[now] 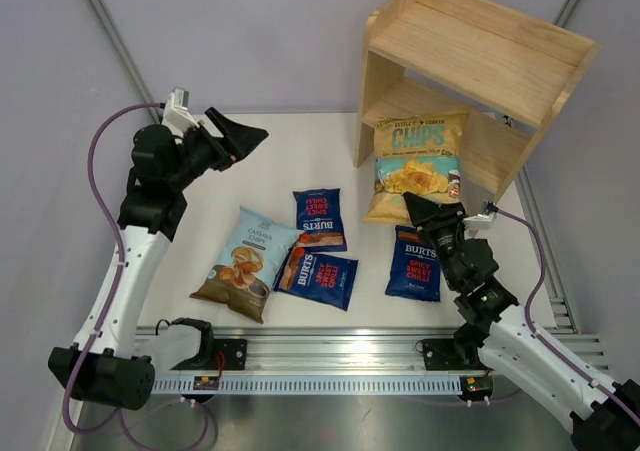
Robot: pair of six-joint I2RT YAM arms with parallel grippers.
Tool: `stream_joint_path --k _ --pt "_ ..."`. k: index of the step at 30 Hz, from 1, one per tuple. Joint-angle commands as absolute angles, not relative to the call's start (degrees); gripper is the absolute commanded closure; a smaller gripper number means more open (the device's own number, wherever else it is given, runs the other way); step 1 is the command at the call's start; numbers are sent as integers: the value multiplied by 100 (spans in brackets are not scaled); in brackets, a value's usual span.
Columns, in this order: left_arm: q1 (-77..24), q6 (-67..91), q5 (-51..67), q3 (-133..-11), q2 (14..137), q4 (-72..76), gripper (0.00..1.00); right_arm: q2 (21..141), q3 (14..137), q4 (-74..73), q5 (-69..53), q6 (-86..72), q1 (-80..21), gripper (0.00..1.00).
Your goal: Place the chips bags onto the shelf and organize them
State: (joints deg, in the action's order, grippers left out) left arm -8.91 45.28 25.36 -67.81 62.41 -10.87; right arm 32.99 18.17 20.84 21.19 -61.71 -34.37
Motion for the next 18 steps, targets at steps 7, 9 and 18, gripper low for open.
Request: stream_joint_path --k 7,9,18 --pt "-923 3665 1916 -6627 5248 -2441 1 4629 2917 3383 3910 -6108 -3200 84" --pt "-932 3578 1863 -6618 5037 -2592 1 4920 3145 3541 3894 -6231 -2963 84" --pt "-967 2770 1389 -6899 4264 -4023 1 6730 3971 4183 4553 -6309 -2532 81"
